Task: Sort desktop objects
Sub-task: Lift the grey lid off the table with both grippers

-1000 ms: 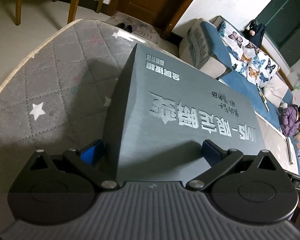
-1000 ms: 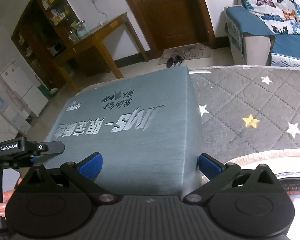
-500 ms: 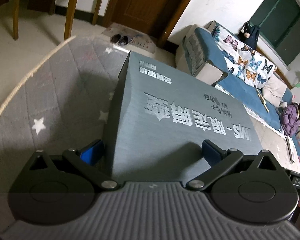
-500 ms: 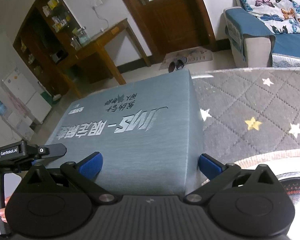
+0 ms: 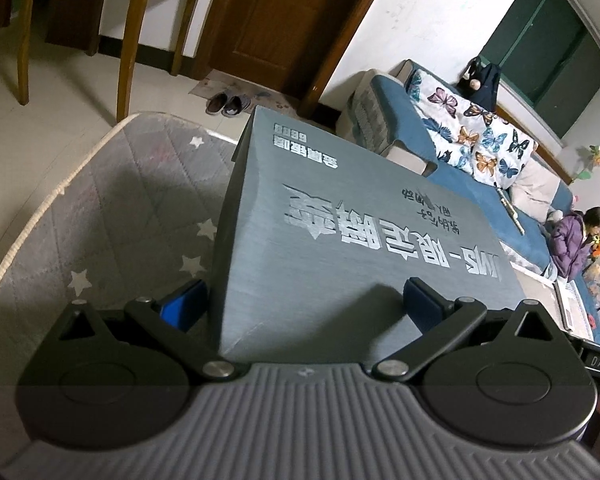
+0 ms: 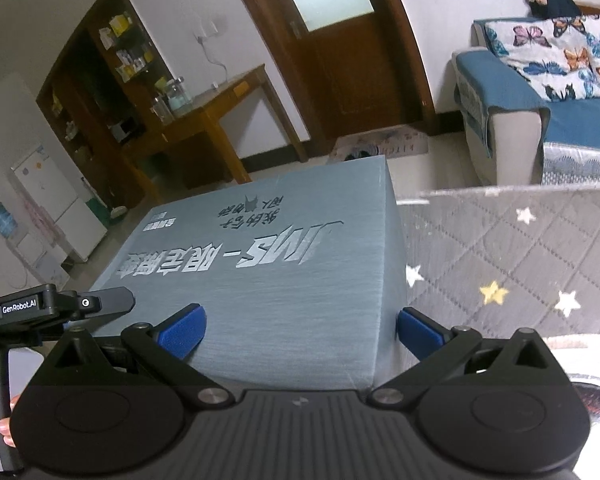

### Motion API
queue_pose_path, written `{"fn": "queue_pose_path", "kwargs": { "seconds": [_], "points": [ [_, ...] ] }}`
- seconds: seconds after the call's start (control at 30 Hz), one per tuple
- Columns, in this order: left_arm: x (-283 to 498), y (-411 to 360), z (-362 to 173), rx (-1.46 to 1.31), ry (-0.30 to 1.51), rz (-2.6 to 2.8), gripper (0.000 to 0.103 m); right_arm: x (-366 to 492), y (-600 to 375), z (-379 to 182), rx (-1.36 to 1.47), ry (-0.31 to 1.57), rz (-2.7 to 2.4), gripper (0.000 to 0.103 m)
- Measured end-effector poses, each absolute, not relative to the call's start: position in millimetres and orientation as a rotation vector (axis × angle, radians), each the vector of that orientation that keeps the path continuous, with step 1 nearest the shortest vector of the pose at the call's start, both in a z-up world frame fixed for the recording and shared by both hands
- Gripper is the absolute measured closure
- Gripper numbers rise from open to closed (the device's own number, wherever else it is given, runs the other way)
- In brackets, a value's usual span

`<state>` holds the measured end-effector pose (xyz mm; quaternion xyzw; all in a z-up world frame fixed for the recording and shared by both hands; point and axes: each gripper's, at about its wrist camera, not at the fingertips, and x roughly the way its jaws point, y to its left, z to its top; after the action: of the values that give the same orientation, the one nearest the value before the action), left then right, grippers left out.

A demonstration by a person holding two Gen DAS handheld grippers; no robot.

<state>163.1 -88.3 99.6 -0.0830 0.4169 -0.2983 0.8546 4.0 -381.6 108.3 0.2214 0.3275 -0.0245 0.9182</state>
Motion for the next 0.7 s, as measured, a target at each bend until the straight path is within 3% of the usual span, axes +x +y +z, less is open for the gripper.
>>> {"fn": "queue_pose_path", "kwargs": {
  "seconds": [0.7],
  "points": [
    [83,-88,156,-0.141,0.831,-0.674,0.000,-79,-352,172,0.409,0.627,-0.084,0.000]
  ]
}}
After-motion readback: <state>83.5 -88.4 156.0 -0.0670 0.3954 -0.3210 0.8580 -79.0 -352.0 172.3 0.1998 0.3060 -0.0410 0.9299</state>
